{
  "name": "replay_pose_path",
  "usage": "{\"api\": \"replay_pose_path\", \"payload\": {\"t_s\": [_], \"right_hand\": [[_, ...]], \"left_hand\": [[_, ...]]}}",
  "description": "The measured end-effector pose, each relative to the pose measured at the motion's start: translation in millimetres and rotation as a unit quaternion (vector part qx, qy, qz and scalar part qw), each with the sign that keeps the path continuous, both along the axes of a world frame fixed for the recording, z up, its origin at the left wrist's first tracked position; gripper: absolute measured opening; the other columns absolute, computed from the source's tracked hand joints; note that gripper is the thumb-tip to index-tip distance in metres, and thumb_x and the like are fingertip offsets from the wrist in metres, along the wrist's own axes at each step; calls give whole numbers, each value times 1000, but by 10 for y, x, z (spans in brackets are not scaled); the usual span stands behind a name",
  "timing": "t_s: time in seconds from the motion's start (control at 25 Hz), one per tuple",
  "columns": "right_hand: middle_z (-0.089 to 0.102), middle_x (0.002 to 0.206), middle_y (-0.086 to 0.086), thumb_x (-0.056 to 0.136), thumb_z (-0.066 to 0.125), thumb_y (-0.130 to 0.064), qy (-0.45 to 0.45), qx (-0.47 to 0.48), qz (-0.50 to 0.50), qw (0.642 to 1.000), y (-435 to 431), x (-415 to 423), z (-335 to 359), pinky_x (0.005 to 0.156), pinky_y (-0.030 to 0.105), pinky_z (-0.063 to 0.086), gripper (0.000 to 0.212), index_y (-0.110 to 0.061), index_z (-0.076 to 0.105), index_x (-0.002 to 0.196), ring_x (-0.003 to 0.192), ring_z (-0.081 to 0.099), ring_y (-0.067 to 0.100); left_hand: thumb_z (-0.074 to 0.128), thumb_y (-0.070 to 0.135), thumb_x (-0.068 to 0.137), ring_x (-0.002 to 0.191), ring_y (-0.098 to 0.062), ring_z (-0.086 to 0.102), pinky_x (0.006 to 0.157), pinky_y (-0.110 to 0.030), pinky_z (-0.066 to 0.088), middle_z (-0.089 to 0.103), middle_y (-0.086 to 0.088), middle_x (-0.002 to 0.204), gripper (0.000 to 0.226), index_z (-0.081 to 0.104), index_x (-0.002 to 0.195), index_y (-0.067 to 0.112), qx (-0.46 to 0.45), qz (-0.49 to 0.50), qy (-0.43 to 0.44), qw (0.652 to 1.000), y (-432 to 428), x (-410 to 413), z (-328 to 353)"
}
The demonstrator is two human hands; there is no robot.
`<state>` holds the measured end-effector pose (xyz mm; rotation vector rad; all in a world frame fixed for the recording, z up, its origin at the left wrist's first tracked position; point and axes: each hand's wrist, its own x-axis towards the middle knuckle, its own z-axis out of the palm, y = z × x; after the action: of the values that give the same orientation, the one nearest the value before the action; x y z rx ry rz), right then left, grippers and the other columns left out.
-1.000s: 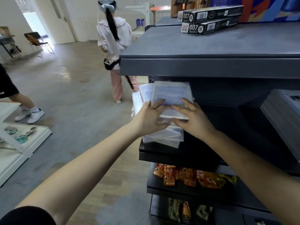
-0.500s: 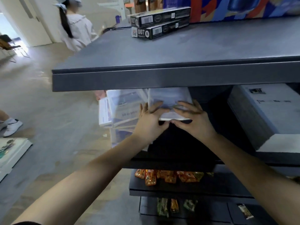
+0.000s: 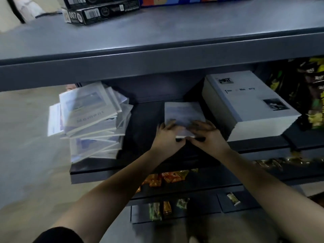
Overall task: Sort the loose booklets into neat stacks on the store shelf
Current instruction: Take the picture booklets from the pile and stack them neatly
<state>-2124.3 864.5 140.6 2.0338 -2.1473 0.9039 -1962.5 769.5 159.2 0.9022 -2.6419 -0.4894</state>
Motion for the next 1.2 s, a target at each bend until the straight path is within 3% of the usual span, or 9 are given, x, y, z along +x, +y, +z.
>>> {"api": "replay_pose_path", "payload": {"t_s": [0.08, 0.16, 0.32, 0.44, 0.6, 0.68, 0.8, 1.0, 1.2], "right_hand": [[55, 133, 6, 83, 50, -43, 13, 83, -44, 996, 50, -41, -107, 110, 46, 31, 44, -24, 63, 121, 125, 50, 25], [48, 140, 10, 86, 45, -35, 23, 106, -74, 991, 57, -53, -158, 113, 47, 22, 45, -23, 58, 127, 130, 45, 28], [32, 150, 6, 94, 46, -22, -13, 123, -136, 983, 36, -28, -188, 112, 48, 29, 45, -26, 43, 139, 138, 26, 36], [22, 155, -2, 96, 40, -23, -33, 148, -181, 972, 11, 11, -171, 107, 46, 34, 49, -35, 33, 143, 142, 16, 31], [24, 155, -5, 98, 37, -32, -57, 125, -221, 966, -9, 64, -159, 101, 41, 40, 44, -41, 35, 141, 138, 29, 25], [26, 154, -6, 98, 38, -29, -71, 112, -236, 963, -7, 74, -148, 98, 40, 43, 43, -40, 39, 139, 136, 34, 25], [20, 156, -7, 96, 38, -19, -96, 136, -258, 952, -50, 67, -93, 100, 40, 39, 48, -35, 37, 141, 142, 21, 24], [24, 155, -2, 91, 40, -15, -112, 152, -290, 938, -99, 132, -32, 103, 42, 36, 53, -32, 37, 142, 141, 23, 26], [33, 151, 4, 93, 40, -19, -71, 123, -298, 944, -93, 172, -55, 100, 42, 39, 44, -22, 46, 136, 134, 35, 30]], "left_hand": [[58, 36, 87, 136, -35, 29, 113, -50, 17, 34, -5, 148, 40, 56, 126, 27, 3, -15, -37, 999, 18, -83, -95], [51, 39, 92, 143, -34, 11, 117, -48, 8, 23, -5, 154, 42, 49, 133, 27, 20, -16, -64, 998, 36, -177, -154], [37, 32, 99, 145, -36, 1, 118, -45, 7, 19, -7, 156, 39, 44, 137, 29, 21, -21, -72, 997, 37, -374, -261], [33, 28, 101, 145, -33, -5, 120, -40, 6, 14, -5, 158, 38, 43, 138, 30, 43, -7, -51, 998, 20, -438, -314], [38, 34, 99, 141, -38, 5, 117, -46, 13, 8, -2, 157, 36, 41, 135, 39, 35, 85, -29, 995, 50, -447, -300], [43, 33, 96, 136, -33, 21, 114, -44, 22, 19, -5, 151, 41, 39, 137, 28, 25, 108, -4, 994, 67, -431, -293], [48, 21, 94, 129, -26, 33, 109, -35, 32, 31, -6, 144, 36, 46, 130, 17, 37, 88, 44, 994, 71, -428, -305], [47, 17, 95, 136, -25, 31, 112, -39, 31, 37, -6, 146, 34, 54, 128, 17, 29, 61, 59, 996, 26, -440, -347], [42, 18, 98, 142, -20, 22, 115, -38, 24, 34, -4, 150, 36, 51, 132, 19, 24, 49, 39, 998, 17, -446, -286]]}}
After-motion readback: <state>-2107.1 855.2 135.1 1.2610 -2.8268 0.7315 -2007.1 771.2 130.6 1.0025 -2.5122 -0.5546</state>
